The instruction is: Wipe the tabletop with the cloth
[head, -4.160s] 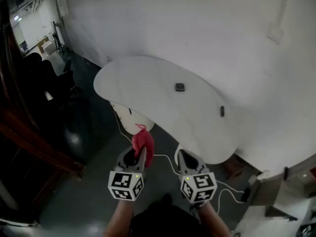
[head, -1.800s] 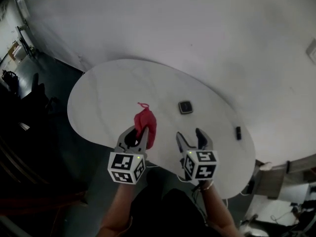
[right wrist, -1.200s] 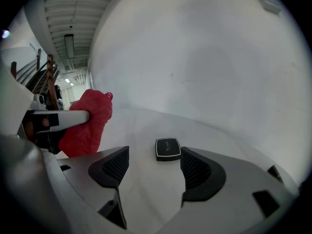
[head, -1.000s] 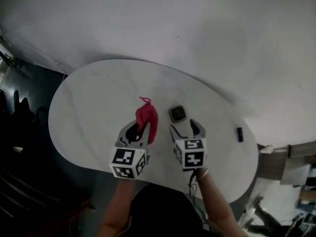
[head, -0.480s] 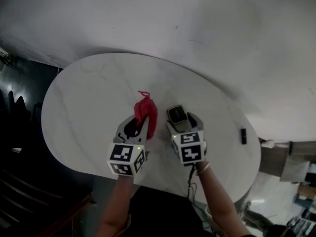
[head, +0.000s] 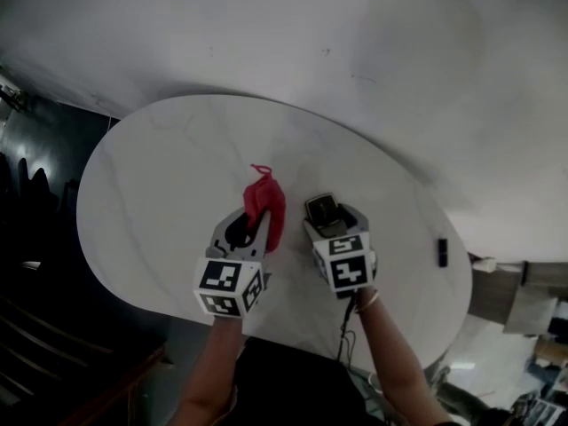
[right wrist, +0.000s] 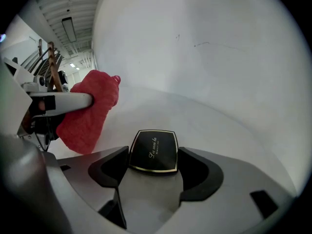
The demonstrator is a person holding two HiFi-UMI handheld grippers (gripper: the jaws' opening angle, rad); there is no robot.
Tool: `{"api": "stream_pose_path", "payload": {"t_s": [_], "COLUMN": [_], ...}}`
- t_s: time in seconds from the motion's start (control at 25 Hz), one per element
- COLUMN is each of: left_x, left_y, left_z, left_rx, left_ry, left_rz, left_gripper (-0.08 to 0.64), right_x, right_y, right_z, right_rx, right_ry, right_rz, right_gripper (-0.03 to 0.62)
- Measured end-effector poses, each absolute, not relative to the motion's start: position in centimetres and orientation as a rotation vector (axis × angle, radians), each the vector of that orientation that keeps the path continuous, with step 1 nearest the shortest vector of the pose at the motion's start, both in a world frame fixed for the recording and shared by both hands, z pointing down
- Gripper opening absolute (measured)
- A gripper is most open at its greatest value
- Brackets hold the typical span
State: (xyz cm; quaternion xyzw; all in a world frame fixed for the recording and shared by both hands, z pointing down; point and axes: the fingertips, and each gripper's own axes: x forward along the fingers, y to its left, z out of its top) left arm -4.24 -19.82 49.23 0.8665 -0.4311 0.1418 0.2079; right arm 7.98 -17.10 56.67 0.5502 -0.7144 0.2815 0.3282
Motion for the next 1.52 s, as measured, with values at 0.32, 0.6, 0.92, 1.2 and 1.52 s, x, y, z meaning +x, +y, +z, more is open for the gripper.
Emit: {"api": "stream_pose_path", "payload": {"t_s": [0.32,0.6,0.92,1.2,1.52], "left_x": [-4.1,-1.1,5.3,13.6,22.4], "left_y": [-19.6,-21.6,-22.4,-24.5,-26.2], "left_z": [48.6,45.1,43.7,45.3,51.0], "left_rx": [2.458,2.564,2.679,2.705,2.628], "left_ry": [-1.168,-1.104,-0.945,-0.754,-0.561], "left_rz": [0.417,0.402,0.456,0.522,0.696], "left_gripper": [0.066,0.066,0.066,0.066,0.066], "right_x": [8.7,11.6,14.2,18.6,22.4], "right_y": [-16.6,-15.2,-14.0,-14.0,-15.1], "right_z": [54.2,48.6,44.1,42.7,44.2], "right_rx": [1.561,1.756,1.921,2.061,2.114], "right_ry": [-1.938,-1.943,-1.95,-1.882,-1.825], "right_rz": [0.749,0.663,0.602,0.578,0.631], "right_gripper": [0.31,0.31,0.31,0.31,0.31]}}
